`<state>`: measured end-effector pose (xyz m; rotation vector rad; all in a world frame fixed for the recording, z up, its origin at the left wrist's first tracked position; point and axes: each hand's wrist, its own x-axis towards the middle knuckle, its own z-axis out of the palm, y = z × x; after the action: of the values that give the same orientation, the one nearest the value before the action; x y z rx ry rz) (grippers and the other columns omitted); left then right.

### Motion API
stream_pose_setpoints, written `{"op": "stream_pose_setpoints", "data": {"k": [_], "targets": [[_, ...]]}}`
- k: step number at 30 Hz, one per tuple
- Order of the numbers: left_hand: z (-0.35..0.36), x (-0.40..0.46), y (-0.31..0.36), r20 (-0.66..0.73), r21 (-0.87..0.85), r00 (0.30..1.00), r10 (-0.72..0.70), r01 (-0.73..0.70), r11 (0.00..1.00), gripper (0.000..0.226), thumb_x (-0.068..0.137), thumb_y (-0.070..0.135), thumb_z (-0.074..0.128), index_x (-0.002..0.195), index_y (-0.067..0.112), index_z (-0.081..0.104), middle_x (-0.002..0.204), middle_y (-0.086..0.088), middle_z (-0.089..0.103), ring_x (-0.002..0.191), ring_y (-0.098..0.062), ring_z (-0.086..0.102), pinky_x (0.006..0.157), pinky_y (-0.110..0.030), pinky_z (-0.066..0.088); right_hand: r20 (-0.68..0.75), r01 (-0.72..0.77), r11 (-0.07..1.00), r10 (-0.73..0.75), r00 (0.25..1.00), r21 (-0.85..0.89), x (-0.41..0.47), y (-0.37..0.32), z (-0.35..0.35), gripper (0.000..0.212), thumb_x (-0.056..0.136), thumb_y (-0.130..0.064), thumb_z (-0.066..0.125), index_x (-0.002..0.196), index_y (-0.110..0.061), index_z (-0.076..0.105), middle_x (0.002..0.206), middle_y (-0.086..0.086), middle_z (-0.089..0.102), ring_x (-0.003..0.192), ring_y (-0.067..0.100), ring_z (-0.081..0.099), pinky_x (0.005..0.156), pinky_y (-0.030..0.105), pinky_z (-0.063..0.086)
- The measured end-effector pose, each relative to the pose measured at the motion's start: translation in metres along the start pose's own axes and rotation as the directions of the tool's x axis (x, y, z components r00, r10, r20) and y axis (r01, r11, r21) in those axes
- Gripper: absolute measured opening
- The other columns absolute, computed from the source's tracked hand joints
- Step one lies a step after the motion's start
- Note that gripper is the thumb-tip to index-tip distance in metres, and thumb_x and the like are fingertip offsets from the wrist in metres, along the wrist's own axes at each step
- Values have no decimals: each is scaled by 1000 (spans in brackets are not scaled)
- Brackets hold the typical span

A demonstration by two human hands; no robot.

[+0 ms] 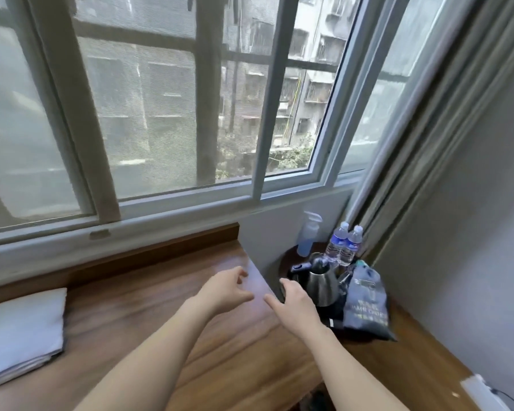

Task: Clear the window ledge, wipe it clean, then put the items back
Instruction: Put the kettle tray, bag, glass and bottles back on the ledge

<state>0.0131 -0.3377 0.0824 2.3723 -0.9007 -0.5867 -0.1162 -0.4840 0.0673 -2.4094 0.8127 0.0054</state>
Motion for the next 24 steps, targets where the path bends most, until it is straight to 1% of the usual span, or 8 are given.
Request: {"op": "stream_pose_setpoints", "data": {"k": [5, 8, 11, 16, 19, 21, 22, 24], "targets": [[56, 44, 62, 31, -7, 1000, 2, -2, 1000, 69, 76, 48, 71, 137, 24, 48, 130, 2, 59, 116, -15, 57, 96, -30, 48, -20, -22, 1000, 22, 1000, -1, 25, 67, -38, 74, 94, -55, 54, 152, -14, 34, 152, 4, 41, 140, 21, 38, 113, 34, 33], [81, 68, 88, 58, -20, 998, -6, 7, 1000, 72, 76, 49, 72, 139, 25, 45, 134, 1, 56, 120, -15, 54, 95, -27, 46, -32, -64, 998, 64, 997, 10, 36, 100, -55, 75, 92, -58, 55, 152, -15, 35, 151, 4, 42, 139, 21, 39, 114, 36, 34], [98, 92, 103, 64, -89, 997, -31, 36, 995, 74, 75, 49, 73, 139, 22, 44, 132, 1, 56, 118, -14, 54, 91, -25, 45, -57, -117, 993, 118, 991, 16, 47, 130, -65, 75, 92, -59, 54, 151, -15, 36, 150, 5, 43, 137, 23, 41, 112, 36, 36], [129, 137, 104, 131, -242, 983, -132, 161, 957, 82, 68, 54, 77, 135, 19, 46, 115, 7, 58, 106, -12, 55, 84, -26, 44, -90, -246, 964, 254, 963, 98, 60, 173, -71, 80, 91, -59, 57, 152, -14, 32, 153, 5, 40, 140, 24, 38, 112, 37, 34], [156, 158, 101, 219, -305, 957, -193, 255, 918, 74, 61, 63, 79, 115, 21, 51, 110, 7, 62, 107, -15, 59, 86, -29, 46, -87, -300, 945, 312, 946, 131, 66, 202, -71, 83, 89, -61, 58, 153, -15, 31, 153, 4, 39, 141, 23, 37, 112, 38, 35], [189, 178, 85, 256, -320, 948, -189, 268, 909, 82, 49, 78, 79, 104, 19, 62, 101, 13, 70, 101, -10, 65, 91, -35, 51, -73, -330, 936, 340, 938, 122, 72, 223, -69, 84, 90, -60, 58, 154, -14, 29, 156, 4, 37, 143, 23, 34, 113, 38, 33], [207, 186, 77, 277, -321, 942, -191, 277, 906, 88, 45, 82, 77, 106, 19, 66, 101, 13, 72, 101, -7, 66, 93, -37, 52, -64, -343, 932, 352, 934, 119, 75, 232, -69, 83, 90, -59, 59, 153, -13, 29, 156, 5, 36, 143, 24, 34, 113, 38, 32], [233, 194, 69, 301, -307, 929, -214, 306, 901, 86, 48, 79, 76, 112, 22, 68, 106, 13, 72, 102, -7, 66, 87, -30, 52, -48, -357, 927, 364, 930, 112, 87, 248, -69, 83, 91, -58, 59, 153, -12, 29, 156, 7, 36, 143, 25, 34, 113, 38, 32]]}}
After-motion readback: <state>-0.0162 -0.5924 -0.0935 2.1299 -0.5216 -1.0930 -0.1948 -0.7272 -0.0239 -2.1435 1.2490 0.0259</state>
